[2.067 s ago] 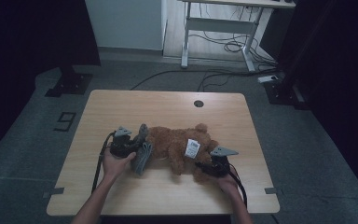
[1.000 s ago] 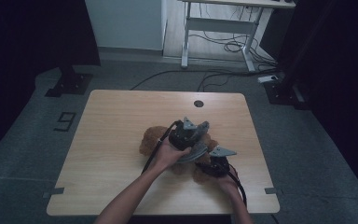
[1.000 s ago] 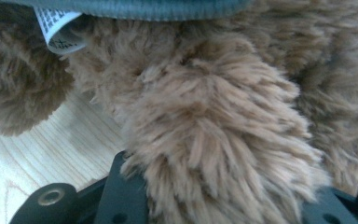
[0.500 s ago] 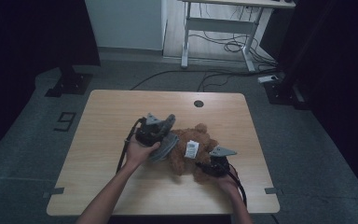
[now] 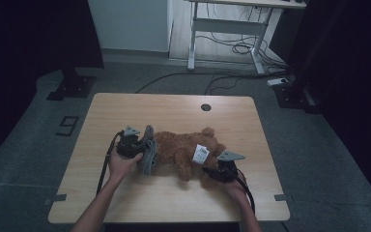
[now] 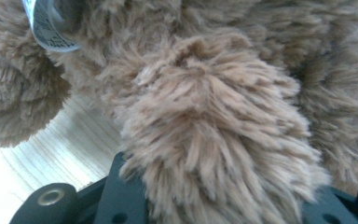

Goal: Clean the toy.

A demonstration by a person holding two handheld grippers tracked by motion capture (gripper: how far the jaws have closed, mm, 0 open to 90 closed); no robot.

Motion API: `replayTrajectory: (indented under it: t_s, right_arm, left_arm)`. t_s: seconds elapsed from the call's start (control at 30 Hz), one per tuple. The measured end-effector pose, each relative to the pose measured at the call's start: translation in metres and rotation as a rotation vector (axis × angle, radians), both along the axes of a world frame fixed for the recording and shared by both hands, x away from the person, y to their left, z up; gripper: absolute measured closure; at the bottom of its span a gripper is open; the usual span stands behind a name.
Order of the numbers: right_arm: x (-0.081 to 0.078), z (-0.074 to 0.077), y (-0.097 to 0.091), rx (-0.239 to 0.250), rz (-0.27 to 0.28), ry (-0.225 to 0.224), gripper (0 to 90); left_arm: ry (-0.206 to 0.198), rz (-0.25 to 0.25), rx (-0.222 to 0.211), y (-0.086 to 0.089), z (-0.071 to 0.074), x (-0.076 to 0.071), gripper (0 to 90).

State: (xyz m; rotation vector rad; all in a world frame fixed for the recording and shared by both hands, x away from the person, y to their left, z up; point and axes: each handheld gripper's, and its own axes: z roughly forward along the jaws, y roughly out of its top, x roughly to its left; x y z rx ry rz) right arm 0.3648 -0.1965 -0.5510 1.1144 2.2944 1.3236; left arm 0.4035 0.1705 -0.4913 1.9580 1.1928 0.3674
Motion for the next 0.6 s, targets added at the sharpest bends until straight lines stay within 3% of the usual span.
replayTrajectory:
  t_s: [0.1,0.17,0.27,0.3,0.33,0.5,0.6]
  right_arm:
    - [0.004,0.000,0.001,0.001,-0.005,-0.001,64.4]
    - [0.004,0.000,0.001,0.000,-0.004,-0.001,64.3]
    - [0.005,0.000,0.000,-0.002,-0.002,-0.001,64.3]
    - [0.005,0.000,0.000,-0.008,0.003,-0.003,64.3]
    - [0.005,0.000,0.000,-0.008,0.003,-0.003,64.3]
    - [0.008,0.001,-0.001,-0.013,0.004,-0.007,64.3]
    - [0.009,0.001,-0.001,-0.020,0.004,-0.013,64.3]
  left_arm:
    - [0.020,0.004,0.013,0.001,-0.009,0.002,78.1]
    - [0.067,0.007,0.030,0.004,-0.020,0.006,78.1]
    - [0.057,0.016,0.052,0.005,-0.018,0.004,78.0]
    - [0.008,0.019,0.071,0.004,0.000,0.002,78.0]
    - [0.008,0.019,0.071,0.004,0.000,0.002,78.0]
    - [-0.117,-0.017,0.066,-0.012,0.061,0.004,77.8]
    - [-0.142,-0.064,0.066,-0.031,0.079,0.011,77.7]
